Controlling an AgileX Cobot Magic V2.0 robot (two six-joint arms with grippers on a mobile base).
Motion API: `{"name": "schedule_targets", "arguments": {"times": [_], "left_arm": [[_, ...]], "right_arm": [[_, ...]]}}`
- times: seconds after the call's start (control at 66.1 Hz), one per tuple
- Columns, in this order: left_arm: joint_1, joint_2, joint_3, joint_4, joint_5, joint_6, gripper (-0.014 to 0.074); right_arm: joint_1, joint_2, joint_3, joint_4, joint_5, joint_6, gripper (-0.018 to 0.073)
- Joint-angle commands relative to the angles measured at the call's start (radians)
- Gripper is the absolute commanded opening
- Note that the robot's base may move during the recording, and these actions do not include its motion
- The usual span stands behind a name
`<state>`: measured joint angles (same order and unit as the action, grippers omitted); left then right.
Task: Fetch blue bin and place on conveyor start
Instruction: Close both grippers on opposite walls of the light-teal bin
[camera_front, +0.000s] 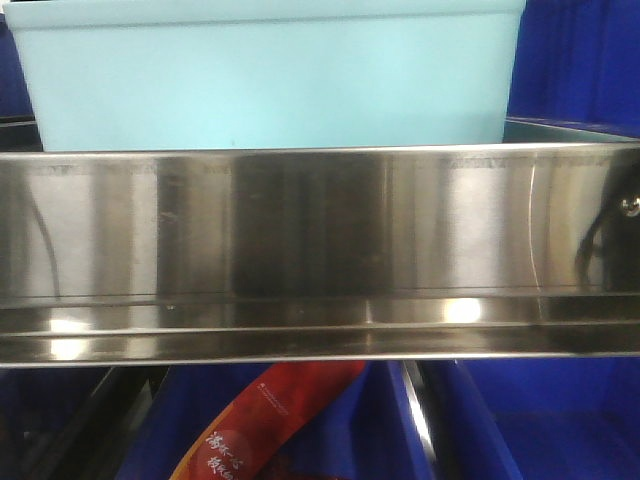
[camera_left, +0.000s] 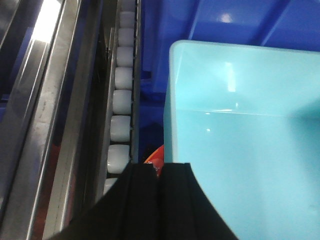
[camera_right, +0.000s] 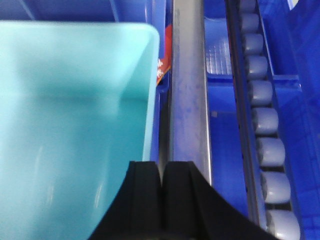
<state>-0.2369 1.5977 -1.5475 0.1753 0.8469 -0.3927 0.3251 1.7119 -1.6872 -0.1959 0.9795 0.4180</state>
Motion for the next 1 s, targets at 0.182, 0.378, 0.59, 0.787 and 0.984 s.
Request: {"name": "schedule_targets", "arguments": {"times": [0.182,0.378,0.59,0.787,0.984], "left_arm": [[-0.006,0.008,-0.007,-0.011,0.002,-0.010,0.0291],[-0.006,0.022,-0.007,-0.017,-0.015,-0.012,0.0276],[-0.006,0.050,-0.007,-0.018,-0.027,-0.012,0.0276],[-0.008,0.088,-0.007,-0.035,-0.026,-0.012,0.0276],[-0.008,0.100,-0.007,-0.035,-0.016,-0.012,0.0276]], "right_arm": [[0.008,-0.002,-0.011,-0.016,0.002,0.003,0.0175],[0.008,0.024,-0.011,-0.016,-0.002,0.001,0.0289],[0.008,0.056,-0.011,-0.016,-0.012,0.003,0.0288],[0.008,0.088,-0.011,-0.014,-0.008,0.003,0.0288],[0.008,0.092,-0.011,-0.014,-0.008,0.003,0.0288]]}}
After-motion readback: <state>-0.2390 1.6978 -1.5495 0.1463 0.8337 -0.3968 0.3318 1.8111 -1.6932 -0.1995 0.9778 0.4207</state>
